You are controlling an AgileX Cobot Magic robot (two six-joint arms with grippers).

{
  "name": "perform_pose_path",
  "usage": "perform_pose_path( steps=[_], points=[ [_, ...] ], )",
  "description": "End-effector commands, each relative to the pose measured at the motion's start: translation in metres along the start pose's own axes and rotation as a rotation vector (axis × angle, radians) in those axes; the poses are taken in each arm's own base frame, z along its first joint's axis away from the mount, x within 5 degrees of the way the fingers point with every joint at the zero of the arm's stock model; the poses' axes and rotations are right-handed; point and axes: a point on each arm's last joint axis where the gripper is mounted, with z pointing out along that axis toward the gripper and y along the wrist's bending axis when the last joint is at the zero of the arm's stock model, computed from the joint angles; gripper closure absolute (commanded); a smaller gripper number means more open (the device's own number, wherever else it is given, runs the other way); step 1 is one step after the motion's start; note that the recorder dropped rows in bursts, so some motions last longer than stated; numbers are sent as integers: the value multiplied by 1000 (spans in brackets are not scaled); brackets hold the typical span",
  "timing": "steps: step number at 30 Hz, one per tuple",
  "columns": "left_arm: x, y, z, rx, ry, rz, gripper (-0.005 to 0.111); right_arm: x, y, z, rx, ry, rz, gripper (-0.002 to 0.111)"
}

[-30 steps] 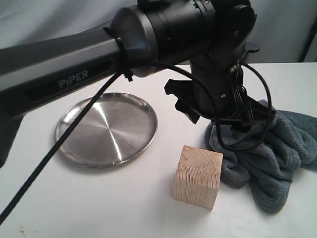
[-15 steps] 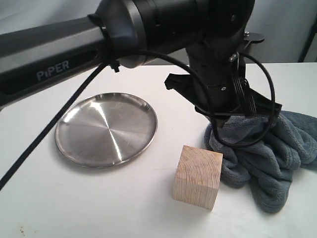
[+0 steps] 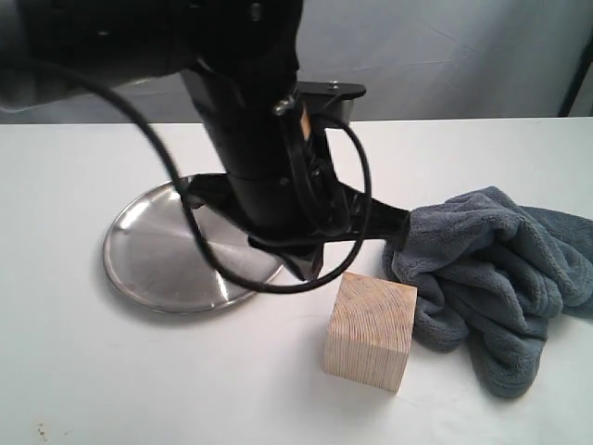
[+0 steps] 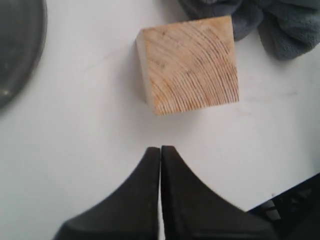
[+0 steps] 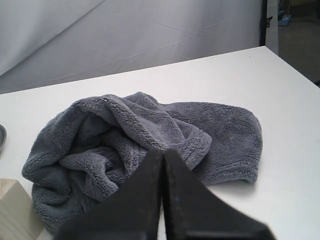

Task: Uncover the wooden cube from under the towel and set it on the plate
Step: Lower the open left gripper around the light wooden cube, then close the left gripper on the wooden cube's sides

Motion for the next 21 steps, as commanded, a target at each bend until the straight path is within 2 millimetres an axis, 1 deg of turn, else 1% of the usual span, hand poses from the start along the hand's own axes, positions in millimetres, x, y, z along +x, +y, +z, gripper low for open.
perform_pose_path(
  steps=[1,5,7,9,14,17,19,21],
  points=[
    [25,1,2,-3,50,-123,94,1,0,0,6,-3,-1,108],
    [38,-8,27,-43,130,-169,75,1,0,0,6,-3,-1,108],
    [38,-11,37,-45,158,-144,67,1,0,0,6,-3,-1,108],
    [38,-13,43,-30,185,-91,63,1,0,0,6,-3,-1,108],
    [38,-13,45,-21,192,-14,63,1,0,0,6,-3,-1,108],
    [35,-6,45,-91,158,62,63,1,0,0,6,-3,-1,108],
    [32,-3,45,-122,135,80,63,1,0,0,6,-3,-1,108],
    [27,-1,45,-146,74,105,63,1,0,0,6,-3,-1,108]
  ],
)
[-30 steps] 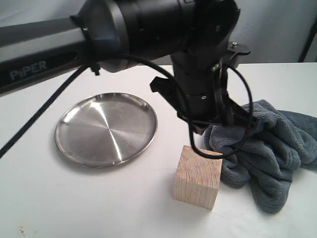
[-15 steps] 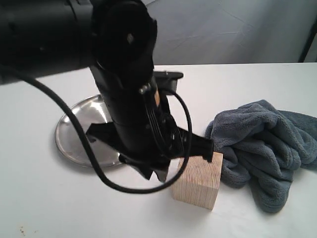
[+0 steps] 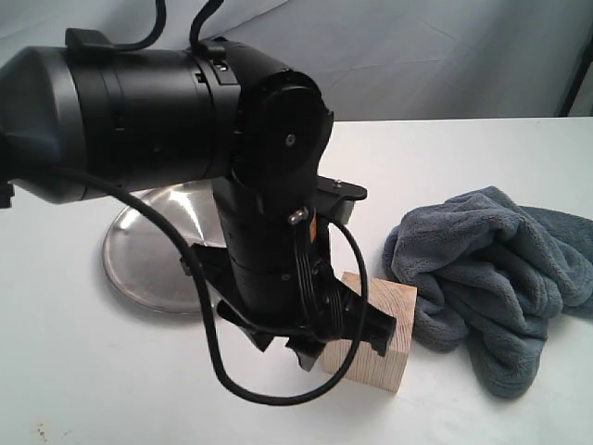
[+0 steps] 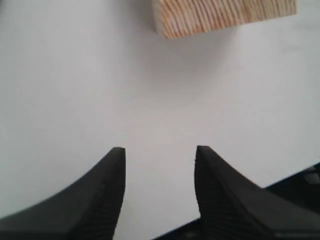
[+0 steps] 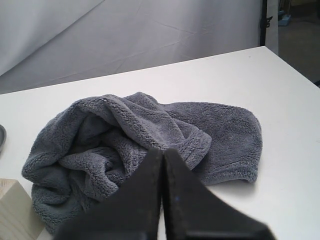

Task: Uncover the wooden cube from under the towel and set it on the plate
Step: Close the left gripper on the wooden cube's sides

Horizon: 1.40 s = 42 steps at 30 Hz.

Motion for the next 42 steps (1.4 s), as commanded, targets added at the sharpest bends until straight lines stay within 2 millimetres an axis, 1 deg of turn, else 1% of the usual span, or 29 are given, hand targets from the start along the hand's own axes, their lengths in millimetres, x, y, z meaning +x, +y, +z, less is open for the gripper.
perform_pose_path(
  steps=[1,3,4,5,7,8,10,11,13,18,23,24,27,31,35,37,39,42],
  points=[
    [-8,4,-1,-67,-102,59,63,1,0,0,6,-3,-1,108],
    [-10,7,-2,-93,-123,73,62,1,0,0,6,-3,-1,108],
    [-11,7,-2,-97,-132,76,58,1,0,0,6,-3,-1,108],
    [-12,6,-2,-91,-149,79,53,1,0,0,6,-3,-1,108],
    [-15,5,-2,-78,-174,74,39,1,0,0,6,-3,-1,108],
    [-17,4,-3,-65,-198,63,27,1,0,0,6,-3,-1,108],
    [-20,2,-3,-42,-235,47,13,1,0,0,6,-3,-1,108],
    [-22,1,-4,-32,-255,49,8,1,0,0,6,-3,-1,108],
    [-25,-1,-4,-9,-291,50,3,1,0,0,6,-3,-1,108],
    [-30,-6,-2,36,-338,45,2,1,0,0,6,-3,-1,108],
    [-42,-12,-5,101,-464,53,2,1,0,0,6,-3,-1,108],
    [-45,-15,-7,132,-505,46,2,1,0,0,6,-3,-1,108],
    [-47,-21,-9,217,-533,-7,2,1,0,0,6,-3,-1,108],
    [-48,-18,-9,189,-542,-21,2,1,0,0,6,-3,-1,108],
    [-52,-16,4,162,-521,-95,2,1,0,0,6,-3,-1,108],
    [-54,-14,21,115,-456,-112,2,1,0,0,6,-3,-1,108],
    [-56,-14,33,102,-430,-114,2,1,0,0,6,-3,-1,108],
    [-55,-21,34,97,-459,-72,2,1,0,0,6,-3,-1,108]
  ],
)
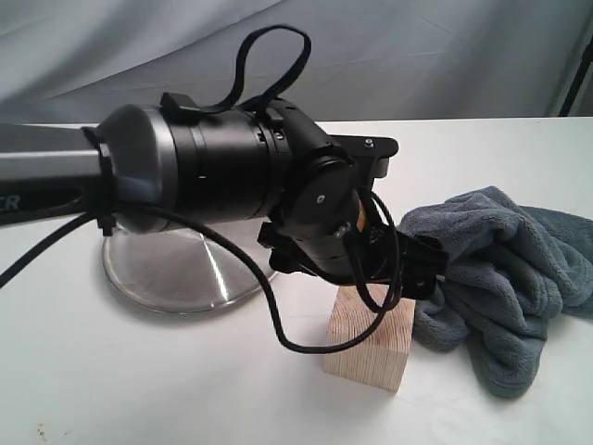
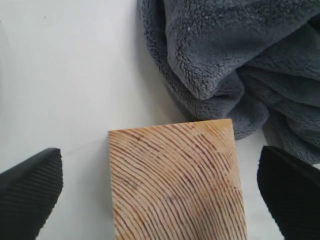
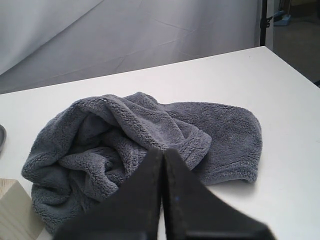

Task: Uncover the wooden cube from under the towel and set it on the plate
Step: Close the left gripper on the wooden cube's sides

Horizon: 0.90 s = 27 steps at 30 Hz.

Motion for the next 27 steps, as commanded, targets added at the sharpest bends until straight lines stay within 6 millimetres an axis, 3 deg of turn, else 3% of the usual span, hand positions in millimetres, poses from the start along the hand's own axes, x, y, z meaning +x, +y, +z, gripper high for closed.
perform_pose_path(
  steps=[1,6,27],
  points=[
    [4,-10,-2,2,-30,52,2,1,0,0,6,-3,-1,108],
    [12,-19,6,-18,-27,122,2,1,0,0,6,-3,-1,108],
    [25,-14,40,-78,59,108,2,1,0,0,6,-3,-1,108]
  ],
)
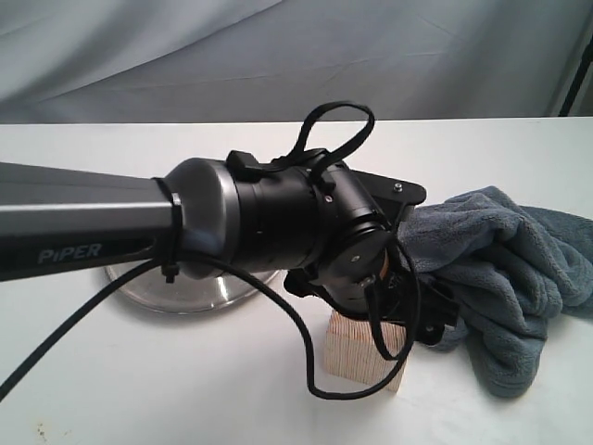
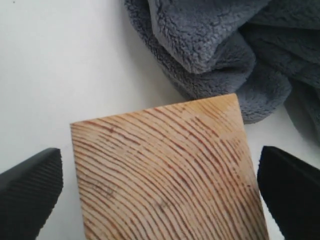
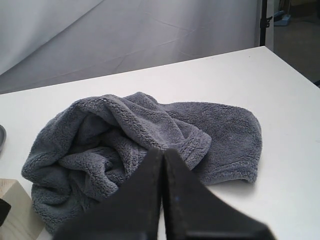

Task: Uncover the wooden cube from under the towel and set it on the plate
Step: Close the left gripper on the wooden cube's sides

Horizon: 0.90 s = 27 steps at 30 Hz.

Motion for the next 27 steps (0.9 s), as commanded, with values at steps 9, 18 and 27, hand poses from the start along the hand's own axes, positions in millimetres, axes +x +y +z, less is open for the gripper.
perform_pose_path(
  steps=[9,18,27],
  points=[
    [14,-3,25,-7,101,-55,2,1,0,0,6,-3,-1,108],
    [16,-2,30,-15,111,-48,2,1,0,0,6,-3,-1,108],
    [16,-2,30,-14,113,-1,2,1,0,0,6,-3,-1,108]
  ],
)
